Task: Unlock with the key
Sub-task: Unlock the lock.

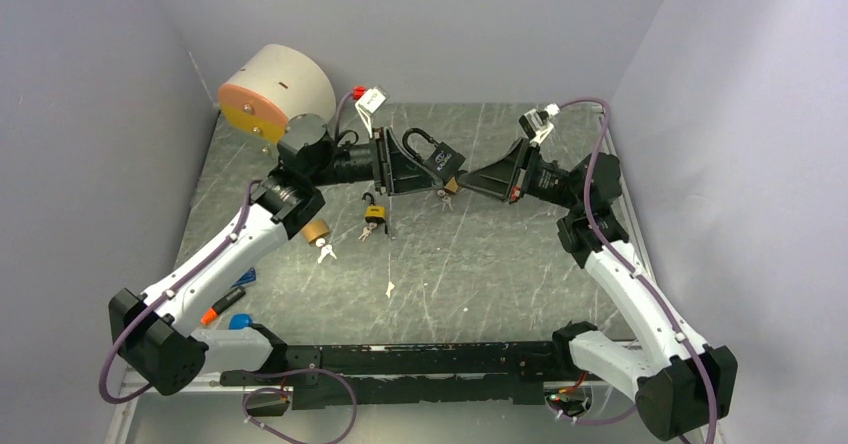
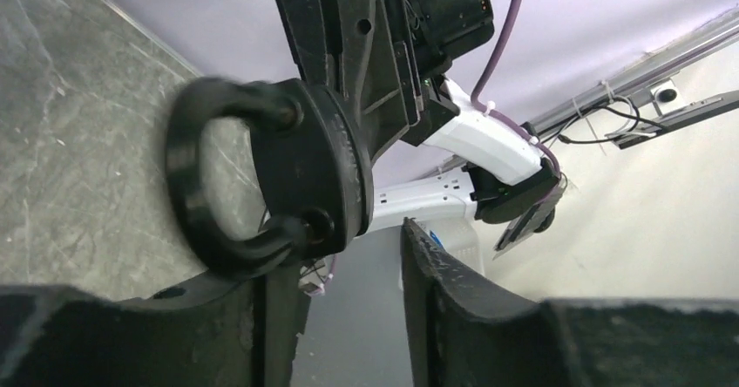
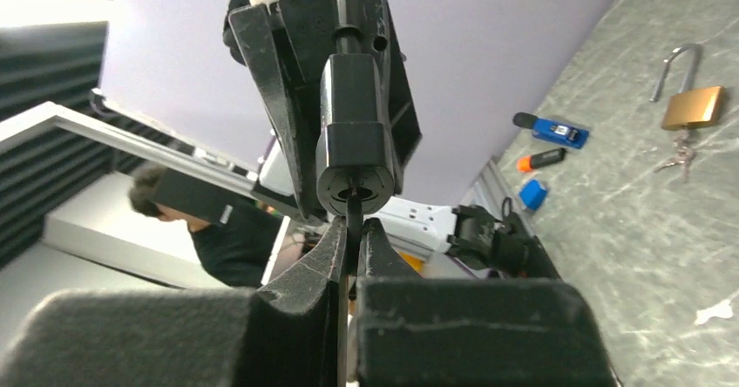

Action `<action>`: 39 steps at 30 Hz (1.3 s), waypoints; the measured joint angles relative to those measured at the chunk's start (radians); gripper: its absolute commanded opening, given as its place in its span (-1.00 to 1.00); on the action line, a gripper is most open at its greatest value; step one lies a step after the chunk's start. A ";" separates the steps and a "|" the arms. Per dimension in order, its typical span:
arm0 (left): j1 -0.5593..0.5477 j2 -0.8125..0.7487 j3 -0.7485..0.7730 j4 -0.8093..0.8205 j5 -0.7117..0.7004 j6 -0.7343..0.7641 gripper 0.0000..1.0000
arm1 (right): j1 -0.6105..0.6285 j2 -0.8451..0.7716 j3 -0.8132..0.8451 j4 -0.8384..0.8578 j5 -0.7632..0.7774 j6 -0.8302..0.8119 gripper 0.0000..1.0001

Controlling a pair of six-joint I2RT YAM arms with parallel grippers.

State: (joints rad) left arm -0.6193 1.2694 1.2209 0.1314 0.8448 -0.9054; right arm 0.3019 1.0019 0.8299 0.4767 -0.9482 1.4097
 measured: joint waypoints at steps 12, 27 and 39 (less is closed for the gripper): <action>0.012 -0.013 -0.062 0.108 0.006 -0.167 -0.95 | -0.003 -0.048 0.060 -0.225 0.001 -0.272 0.20; 0.013 0.009 -0.065 0.226 0.026 -0.218 -0.95 | -0.004 -0.090 0.035 -0.137 0.017 -0.323 0.60; 0.015 0.037 -0.095 0.358 0.102 -0.288 -0.95 | 0.000 -0.027 0.091 -0.065 0.057 -0.342 0.70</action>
State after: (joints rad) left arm -0.6044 1.3067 1.1259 0.4892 0.9466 -1.1931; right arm 0.3016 0.9745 0.9211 0.4114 -0.8909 1.0676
